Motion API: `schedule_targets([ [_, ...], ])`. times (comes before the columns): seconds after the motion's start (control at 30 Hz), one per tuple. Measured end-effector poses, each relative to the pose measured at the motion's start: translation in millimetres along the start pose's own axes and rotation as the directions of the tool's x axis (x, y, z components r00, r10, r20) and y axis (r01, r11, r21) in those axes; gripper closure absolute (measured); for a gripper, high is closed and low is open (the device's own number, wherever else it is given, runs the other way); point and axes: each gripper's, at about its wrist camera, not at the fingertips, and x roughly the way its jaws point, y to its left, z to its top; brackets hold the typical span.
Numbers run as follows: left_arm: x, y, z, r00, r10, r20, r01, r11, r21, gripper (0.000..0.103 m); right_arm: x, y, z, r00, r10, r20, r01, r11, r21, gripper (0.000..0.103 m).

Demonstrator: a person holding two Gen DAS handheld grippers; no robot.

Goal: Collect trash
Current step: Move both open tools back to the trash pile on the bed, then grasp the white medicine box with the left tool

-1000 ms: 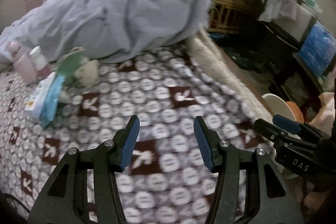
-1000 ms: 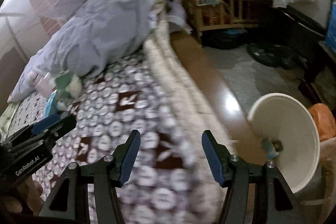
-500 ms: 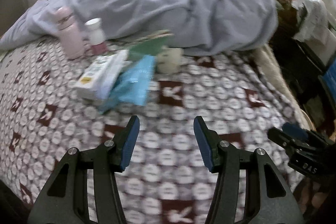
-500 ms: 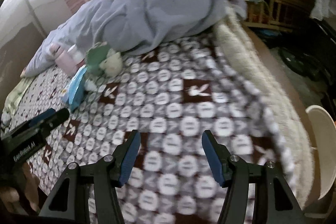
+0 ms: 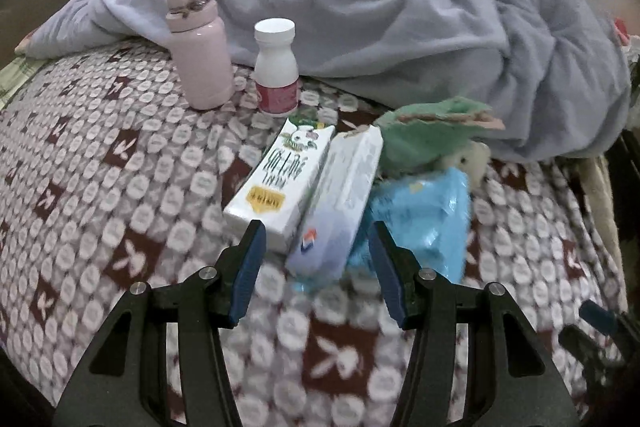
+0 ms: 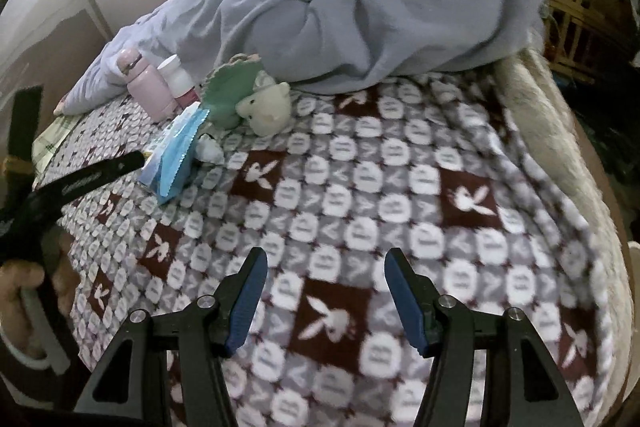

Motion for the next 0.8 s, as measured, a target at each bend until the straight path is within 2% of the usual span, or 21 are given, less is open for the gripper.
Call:
schedule_targets([
  [0.1, 23.0, -5.3, 7.9, 0.999, 0.015, -0.046, -0.014, 0.999, 0.03, 0.052, 8.4, 5.5, 5.2, 1.0, 0.007, -0.01, -0.008, 1.0, -0.014, 0.044],
  [0.23, 40.2, -13.6, 12.4, 0.998, 0.018, -0.056, -0.014, 0.998, 0.067, 0.053, 15.3, 7.8, 9.2, 1.0, 0.01, -0.016, -0.011, 1.0, -0.022, 0.044],
  [0.27, 41.0, -14.6, 13.3, 0.999, 0.021, -0.048, -0.017, 0.997, 0.072, 0.059, 17.5, 7.0, 10.4, 1.0, 0.009, -0.019, -0.009, 1.0, -0.02, 0.044],
  [0.3, 41.4, -13.9, 13.8, 0.999, 0.011, -0.052, -0.007, 0.998, 0.07, 0.079, 18.7, 6.4, 10.9, 1.0, 0.008, -0.021, -0.009, 1.0, -0.018, 0.044],
  [0.33, 41.9, -11.5, 13.8, 0.997, -0.008, -0.072, 0.013, 0.998, 0.057, 0.081, 20.3, 5.8, 11.8, 1.0, 0.009, -0.024, -0.01, 1.0, -0.016, 0.044],
  [0.43, 34.1, -2.7, 11.3, 0.996, -0.043, -0.079, 0.046, 0.999, 0.03, 0.083, 25.7, 6.7, 15.8, 0.999, 0.025, -0.032, -0.026, 1.0, -0.012, 0.044],
  [0.53, 13.2, 9.7, 2.9, 0.994, -0.079, -0.074, 0.08, 0.997, 0.013, 0.083, 29.3, 14.0, 22.6, 0.997, 0.074, -0.037, -0.074, 0.997, -0.008, 0.044],
  [0.73, -22.7, 30.3, -19.5, 0.994, -0.086, -0.065, 0.089, 0.995, 0.048, 0.083, 37.1, 46.1, 47.9, 0.993, 0.117, 0.002, -0.117, 0.992, -0.05, 0.044],
  [0.8, -31.9, 38.1, -25.8, 0.994, -0.083, -0.067, 0.087, 0.994, 0.058, 0.083, 49.4, 60.9, 60.9, 0.988, 0.153, -0.023, -0.155, 0.984, -0.091, 0.044],
])
